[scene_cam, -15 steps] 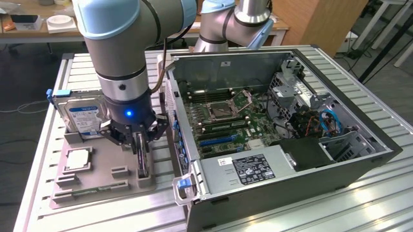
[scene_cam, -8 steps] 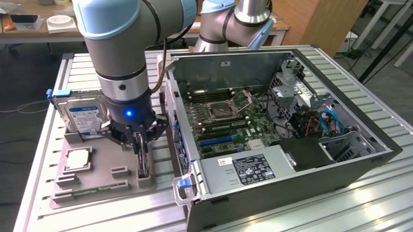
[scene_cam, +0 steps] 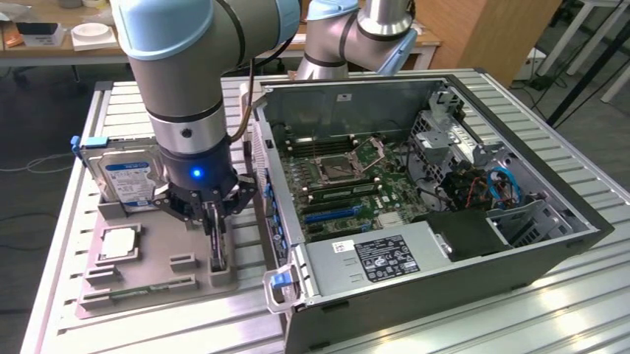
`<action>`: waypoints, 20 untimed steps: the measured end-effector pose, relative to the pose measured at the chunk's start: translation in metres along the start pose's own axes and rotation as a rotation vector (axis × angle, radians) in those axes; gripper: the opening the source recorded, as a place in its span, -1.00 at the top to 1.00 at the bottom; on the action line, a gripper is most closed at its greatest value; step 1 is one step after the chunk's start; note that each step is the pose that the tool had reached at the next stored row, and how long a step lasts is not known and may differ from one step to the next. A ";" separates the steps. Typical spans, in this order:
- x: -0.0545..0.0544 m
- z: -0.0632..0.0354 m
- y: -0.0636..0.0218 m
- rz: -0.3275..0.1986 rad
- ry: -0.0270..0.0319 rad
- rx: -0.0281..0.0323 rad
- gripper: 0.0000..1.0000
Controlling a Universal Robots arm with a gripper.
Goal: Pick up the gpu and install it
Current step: 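Pick up the gpu and move the gpu toward the slot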
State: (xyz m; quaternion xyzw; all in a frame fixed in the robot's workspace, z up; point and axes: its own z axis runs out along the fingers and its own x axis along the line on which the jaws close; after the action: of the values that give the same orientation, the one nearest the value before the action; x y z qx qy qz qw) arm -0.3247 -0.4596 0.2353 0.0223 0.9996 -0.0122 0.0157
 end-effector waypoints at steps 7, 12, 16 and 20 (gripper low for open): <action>0.000 -0.0038 -0.0001 0.000 -0.0001 0.0000 0.47; 0.000 -0.0118 -0.0003 0.000 0.0000 0.0000 0.47; -0.001 -0.0206 -0.0005 0.000 0.0000 0.0000 0.47; -0.001 -0.0311 -0.0007 0.000 0.0004 0.0001 0.47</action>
State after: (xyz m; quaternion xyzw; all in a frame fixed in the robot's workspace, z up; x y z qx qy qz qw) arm -0.3247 -0.4596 0.2664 0.0223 0.9996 -0.0123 0.0155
